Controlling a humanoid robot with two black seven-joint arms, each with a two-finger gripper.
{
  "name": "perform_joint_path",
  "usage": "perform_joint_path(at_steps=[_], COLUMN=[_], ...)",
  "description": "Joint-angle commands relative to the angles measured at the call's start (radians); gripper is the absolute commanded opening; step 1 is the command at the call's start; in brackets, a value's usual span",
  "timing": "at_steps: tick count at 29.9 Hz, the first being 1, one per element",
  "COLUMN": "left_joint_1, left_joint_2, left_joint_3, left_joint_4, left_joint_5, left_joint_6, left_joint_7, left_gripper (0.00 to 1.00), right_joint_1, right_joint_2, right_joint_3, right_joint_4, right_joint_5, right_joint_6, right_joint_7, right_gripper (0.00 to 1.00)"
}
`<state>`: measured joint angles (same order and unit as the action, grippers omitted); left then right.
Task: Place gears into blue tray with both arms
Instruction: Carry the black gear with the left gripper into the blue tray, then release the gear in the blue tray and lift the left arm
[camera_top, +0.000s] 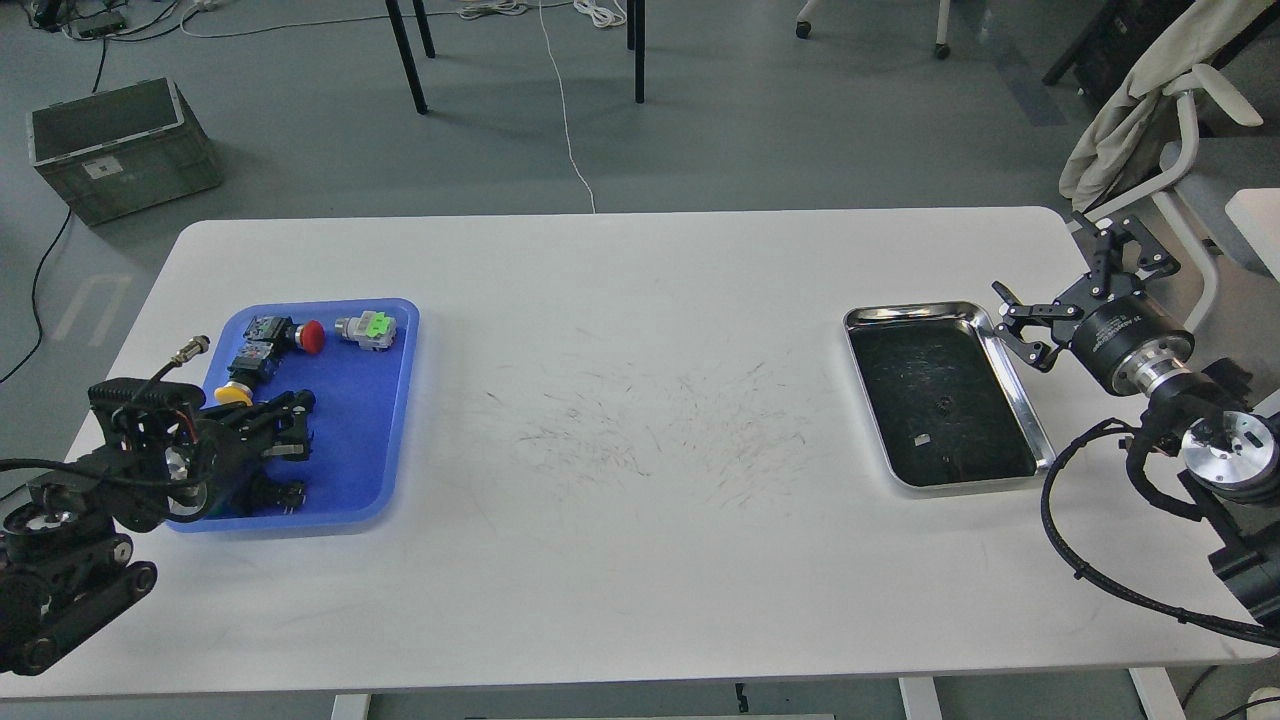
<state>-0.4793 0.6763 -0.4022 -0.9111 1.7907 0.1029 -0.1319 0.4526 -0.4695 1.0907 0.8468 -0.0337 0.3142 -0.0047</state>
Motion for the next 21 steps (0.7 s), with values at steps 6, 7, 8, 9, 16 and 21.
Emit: perform_joint_path(at_steps=[6, 7, 8, 9, 16, 21], left_joint_1=[-0.018, -0.027, -0.039, -0.051, -0.208, -0.358], left_joint_2=[-0.006, -0.006, -0.006, -0.003, 0.097, 0.111], left_joint_3=[0.011, 0.009, 0.009, 0.008, 0.002, -0.001], left_joint_4=[0.003, 0.000, -0.005, -0.011, -0.107, -0.127], left_joint_5=[-0.016, -0.017, -0.017, -0.017, -0.144, -0.443], left_joint_6=[0.021, 0.024, 0.029, 0.032, 0.032, 0.005], left_joint_7=[-0.003, -0.005, -0.006, -0.006, -0.009, -0.006], left_gripper=[0.73, 0.81, 0.88, 0.91, 0.97, 0.97], right_joint_1=[0.000, 0.000, 0.001, 0.001, 0.015, 0.034], right_joint_2=[0.000, 0.000, 0.000, 0.000, 0.000, -0.003], right_joint_3=[0.000, 0.000, 0.000, 0.000, -0.002, -0.002], right_joint_4=[0.000, 0.000, 0.000, 0.001, 0.005, 0.009], right_joint_5=[0.000, 0.000, 0.000, 0.001, 0.001, 0.000], right_joint_6=[-0.001, -0.001, -0.001, -0.001, -0.001, 0.002], right_joint_7=[0.000, 0.000, 0.000, 0.000, 0.000, 0.000], right_gripper=[0.99, 0.99, 0.99, 0.99, 0.99, 0.99])
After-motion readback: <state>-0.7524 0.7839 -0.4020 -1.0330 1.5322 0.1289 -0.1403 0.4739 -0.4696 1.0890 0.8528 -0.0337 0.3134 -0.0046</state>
